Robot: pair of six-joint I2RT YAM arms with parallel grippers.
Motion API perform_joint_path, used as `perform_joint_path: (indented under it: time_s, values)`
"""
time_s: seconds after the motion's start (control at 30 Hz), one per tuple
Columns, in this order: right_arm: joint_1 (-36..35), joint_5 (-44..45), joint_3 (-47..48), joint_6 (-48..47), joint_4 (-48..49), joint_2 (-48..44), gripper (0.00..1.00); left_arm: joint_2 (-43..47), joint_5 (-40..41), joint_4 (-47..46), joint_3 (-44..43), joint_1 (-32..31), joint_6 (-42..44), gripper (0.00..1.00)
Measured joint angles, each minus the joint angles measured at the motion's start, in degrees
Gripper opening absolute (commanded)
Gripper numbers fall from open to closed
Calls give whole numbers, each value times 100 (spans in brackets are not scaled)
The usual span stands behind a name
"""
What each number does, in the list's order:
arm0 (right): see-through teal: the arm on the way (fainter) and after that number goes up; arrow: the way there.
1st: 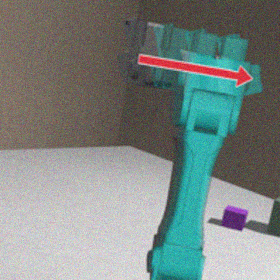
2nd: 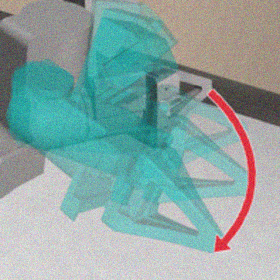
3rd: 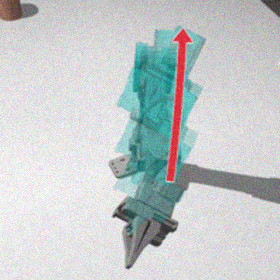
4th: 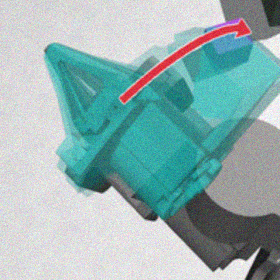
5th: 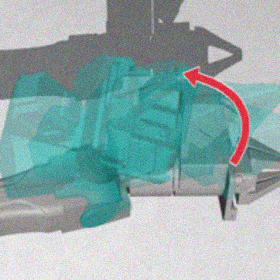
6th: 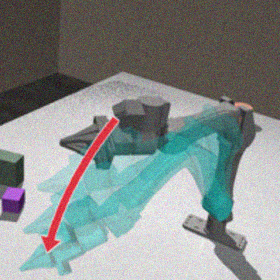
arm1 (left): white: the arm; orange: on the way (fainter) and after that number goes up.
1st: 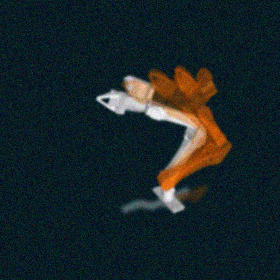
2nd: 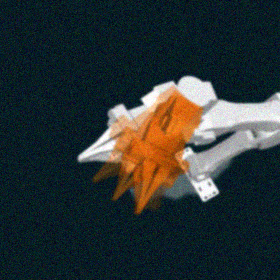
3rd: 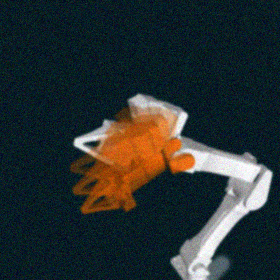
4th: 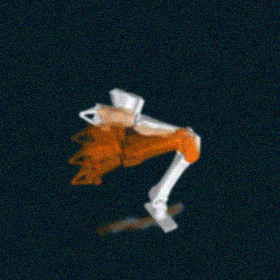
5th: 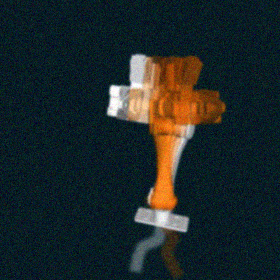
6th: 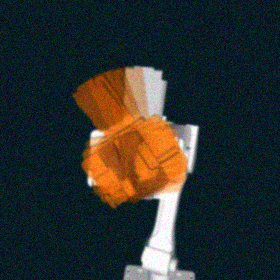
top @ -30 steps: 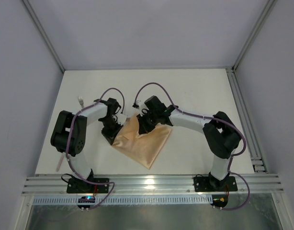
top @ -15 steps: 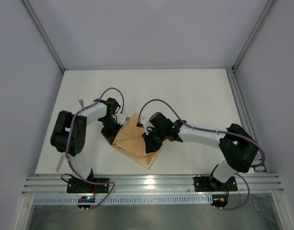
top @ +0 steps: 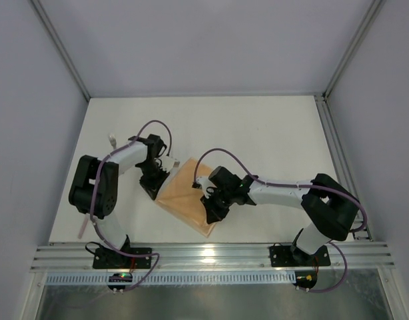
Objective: Fold the napkin into a case and place the utensils inside
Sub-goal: Fold the top corner of the square-folded napkin at the center of the board.
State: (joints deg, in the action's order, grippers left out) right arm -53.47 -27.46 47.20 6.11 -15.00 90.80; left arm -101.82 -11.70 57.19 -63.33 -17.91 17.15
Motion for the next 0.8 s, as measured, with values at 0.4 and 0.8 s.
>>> perform_joint_path:
  time_s: [0.4,0.8]
  values:
    - [-254,-35,-24,-24,-2,-24,3,151,-127,90,-223,33,-4,13]
    - [-435,142,-149,-13,162,-129,3,367,-649,83,-212,-107,-11,17]
